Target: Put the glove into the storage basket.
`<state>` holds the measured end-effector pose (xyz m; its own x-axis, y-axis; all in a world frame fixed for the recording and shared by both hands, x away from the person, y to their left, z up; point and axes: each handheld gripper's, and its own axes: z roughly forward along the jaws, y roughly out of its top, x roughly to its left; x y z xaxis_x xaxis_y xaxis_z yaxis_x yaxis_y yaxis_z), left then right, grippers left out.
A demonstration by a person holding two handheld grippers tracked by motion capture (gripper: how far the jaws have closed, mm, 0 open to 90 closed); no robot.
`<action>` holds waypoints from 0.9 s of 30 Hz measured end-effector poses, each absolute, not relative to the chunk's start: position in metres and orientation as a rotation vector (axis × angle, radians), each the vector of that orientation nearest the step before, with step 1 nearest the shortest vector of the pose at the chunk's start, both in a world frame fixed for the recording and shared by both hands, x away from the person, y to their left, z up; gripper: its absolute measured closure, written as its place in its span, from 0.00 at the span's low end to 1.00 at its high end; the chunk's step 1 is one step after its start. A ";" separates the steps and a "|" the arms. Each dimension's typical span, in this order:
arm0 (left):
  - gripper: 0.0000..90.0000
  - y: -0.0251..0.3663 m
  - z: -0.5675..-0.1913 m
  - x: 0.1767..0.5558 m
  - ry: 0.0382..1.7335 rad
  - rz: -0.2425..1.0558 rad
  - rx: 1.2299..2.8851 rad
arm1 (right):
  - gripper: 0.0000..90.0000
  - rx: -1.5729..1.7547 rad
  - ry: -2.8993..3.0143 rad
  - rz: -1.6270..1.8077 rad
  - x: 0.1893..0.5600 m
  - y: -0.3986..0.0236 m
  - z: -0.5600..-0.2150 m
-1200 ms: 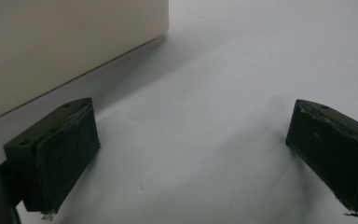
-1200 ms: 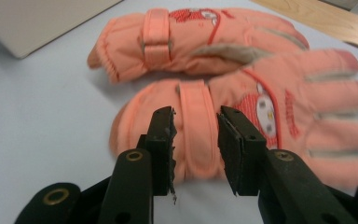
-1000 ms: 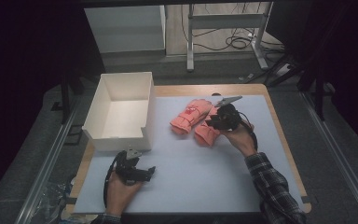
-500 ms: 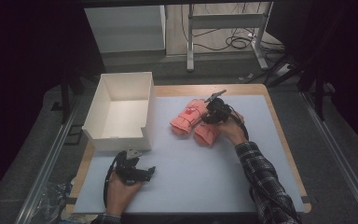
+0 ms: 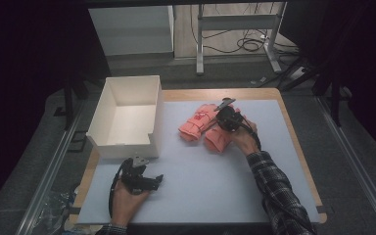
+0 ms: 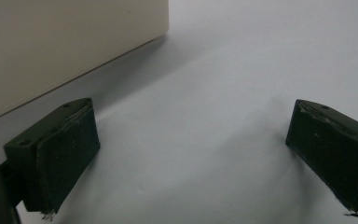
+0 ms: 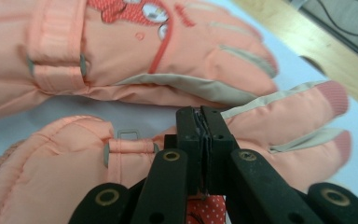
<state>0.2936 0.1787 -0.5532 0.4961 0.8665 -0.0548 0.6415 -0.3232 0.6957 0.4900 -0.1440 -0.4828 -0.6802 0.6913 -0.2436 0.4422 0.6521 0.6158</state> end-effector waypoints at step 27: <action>0.02 0.179 -0.553 0.294 1.234 0.434 2.074 | 0.98 0.825 2.287 1.156 0.452 -0.166 -0.458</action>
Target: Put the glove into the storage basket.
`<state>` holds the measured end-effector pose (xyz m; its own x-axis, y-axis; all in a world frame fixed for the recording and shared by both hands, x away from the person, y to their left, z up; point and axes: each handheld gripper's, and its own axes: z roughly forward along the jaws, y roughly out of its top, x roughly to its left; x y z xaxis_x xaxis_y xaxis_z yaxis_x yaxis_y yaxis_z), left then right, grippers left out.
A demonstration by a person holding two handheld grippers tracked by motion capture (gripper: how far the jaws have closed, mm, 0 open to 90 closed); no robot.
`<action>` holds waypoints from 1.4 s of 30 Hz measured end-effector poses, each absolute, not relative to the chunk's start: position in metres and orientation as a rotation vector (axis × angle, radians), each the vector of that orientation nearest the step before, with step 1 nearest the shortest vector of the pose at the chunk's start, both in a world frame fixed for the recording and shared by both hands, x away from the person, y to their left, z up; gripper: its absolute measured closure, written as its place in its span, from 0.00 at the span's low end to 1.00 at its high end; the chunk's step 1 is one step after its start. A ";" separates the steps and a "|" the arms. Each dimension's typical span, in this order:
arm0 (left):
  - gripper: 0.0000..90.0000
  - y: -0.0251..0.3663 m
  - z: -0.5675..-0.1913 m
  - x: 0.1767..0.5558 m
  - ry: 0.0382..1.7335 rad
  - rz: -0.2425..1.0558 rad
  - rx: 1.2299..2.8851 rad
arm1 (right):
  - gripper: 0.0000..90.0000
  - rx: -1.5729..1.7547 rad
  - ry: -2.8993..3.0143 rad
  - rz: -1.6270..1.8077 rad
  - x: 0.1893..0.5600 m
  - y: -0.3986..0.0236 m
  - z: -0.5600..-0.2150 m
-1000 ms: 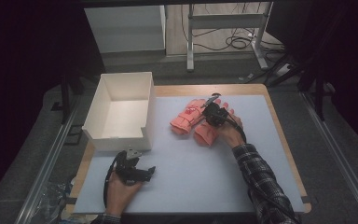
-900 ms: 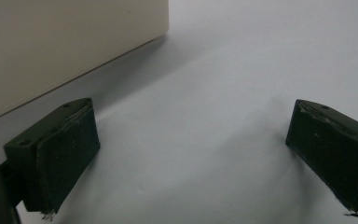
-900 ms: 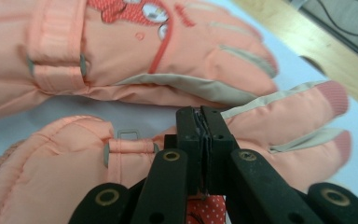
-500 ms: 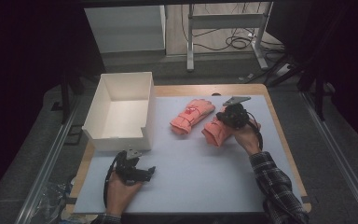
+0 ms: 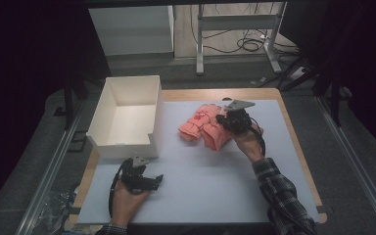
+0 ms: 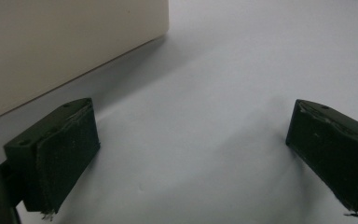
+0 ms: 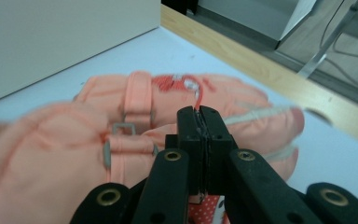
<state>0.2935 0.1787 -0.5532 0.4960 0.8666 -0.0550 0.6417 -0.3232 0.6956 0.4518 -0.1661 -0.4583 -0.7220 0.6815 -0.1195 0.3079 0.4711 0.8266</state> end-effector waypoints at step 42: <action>0.02 0.179 -0.553 0.294 1.234 0.433 2.075 | 0.98 0.893 2.463 0.931 0.442 -0.197 -0.483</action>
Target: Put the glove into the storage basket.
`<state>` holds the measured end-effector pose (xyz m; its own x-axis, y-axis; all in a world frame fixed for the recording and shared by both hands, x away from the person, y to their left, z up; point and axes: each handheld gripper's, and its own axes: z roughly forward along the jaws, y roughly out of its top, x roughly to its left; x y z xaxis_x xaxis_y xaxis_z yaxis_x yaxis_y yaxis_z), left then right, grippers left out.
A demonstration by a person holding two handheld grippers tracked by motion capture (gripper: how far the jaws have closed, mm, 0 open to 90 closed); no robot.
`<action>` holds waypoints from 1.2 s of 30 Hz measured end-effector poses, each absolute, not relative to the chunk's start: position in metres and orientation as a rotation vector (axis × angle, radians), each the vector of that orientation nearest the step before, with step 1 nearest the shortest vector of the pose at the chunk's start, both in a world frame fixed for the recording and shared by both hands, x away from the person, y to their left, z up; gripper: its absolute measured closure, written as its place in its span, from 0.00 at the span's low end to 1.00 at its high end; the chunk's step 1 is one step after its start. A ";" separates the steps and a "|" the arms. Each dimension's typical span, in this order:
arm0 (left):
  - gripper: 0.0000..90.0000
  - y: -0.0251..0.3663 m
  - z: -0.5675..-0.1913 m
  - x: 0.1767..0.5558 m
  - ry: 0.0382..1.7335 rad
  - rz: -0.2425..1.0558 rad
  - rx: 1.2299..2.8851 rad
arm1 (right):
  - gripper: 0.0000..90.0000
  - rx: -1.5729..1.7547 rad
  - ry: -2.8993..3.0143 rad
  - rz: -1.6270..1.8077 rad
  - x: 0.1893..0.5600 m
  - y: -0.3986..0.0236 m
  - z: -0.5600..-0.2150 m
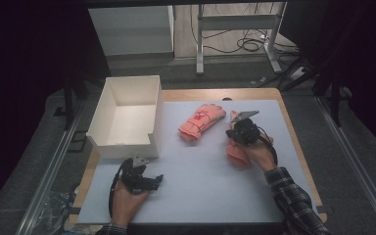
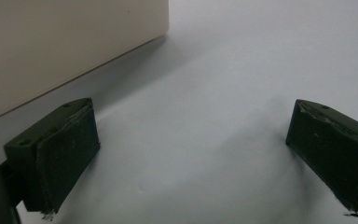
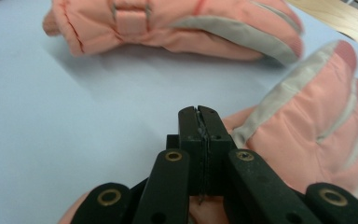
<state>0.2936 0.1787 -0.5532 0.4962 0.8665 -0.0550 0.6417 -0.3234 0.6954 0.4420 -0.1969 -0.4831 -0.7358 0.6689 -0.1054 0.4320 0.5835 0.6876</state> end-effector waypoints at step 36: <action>0.02 0.179 -0.553 0.294 1.236 0.432 2.073 | 0.85 1.322 2.159 1.012 0.423 -0.372 -0.488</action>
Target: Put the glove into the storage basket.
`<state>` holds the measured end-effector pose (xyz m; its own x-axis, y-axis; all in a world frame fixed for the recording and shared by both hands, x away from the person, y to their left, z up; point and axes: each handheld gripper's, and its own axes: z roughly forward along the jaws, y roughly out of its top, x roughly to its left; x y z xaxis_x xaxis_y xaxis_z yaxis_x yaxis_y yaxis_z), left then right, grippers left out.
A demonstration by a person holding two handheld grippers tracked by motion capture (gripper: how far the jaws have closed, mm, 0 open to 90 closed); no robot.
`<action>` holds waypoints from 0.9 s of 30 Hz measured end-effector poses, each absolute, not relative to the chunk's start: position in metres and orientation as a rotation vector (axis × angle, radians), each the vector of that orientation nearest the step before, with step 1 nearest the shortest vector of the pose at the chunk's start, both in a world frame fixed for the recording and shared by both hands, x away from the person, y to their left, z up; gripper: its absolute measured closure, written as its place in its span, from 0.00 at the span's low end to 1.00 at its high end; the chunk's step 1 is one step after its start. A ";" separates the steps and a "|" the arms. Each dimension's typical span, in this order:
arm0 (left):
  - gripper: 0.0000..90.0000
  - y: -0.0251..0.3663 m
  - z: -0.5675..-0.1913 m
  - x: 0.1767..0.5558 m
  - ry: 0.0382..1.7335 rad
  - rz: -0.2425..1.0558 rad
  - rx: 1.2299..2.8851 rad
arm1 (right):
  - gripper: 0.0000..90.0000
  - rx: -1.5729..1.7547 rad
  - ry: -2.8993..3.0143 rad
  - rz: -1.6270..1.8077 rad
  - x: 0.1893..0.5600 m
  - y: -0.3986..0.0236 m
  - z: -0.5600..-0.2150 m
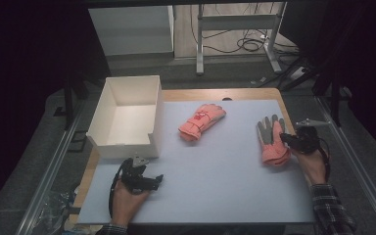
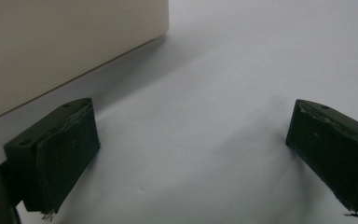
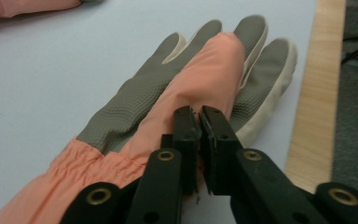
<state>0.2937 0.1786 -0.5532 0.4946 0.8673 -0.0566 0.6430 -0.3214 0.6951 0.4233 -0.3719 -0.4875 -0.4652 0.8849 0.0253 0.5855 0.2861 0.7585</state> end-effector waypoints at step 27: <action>0.02 0.179 -0.553 0.294 1.235 0.432 2.075 | 0.93 1.454 2.091 1.005 0.418 -0.353 -0.484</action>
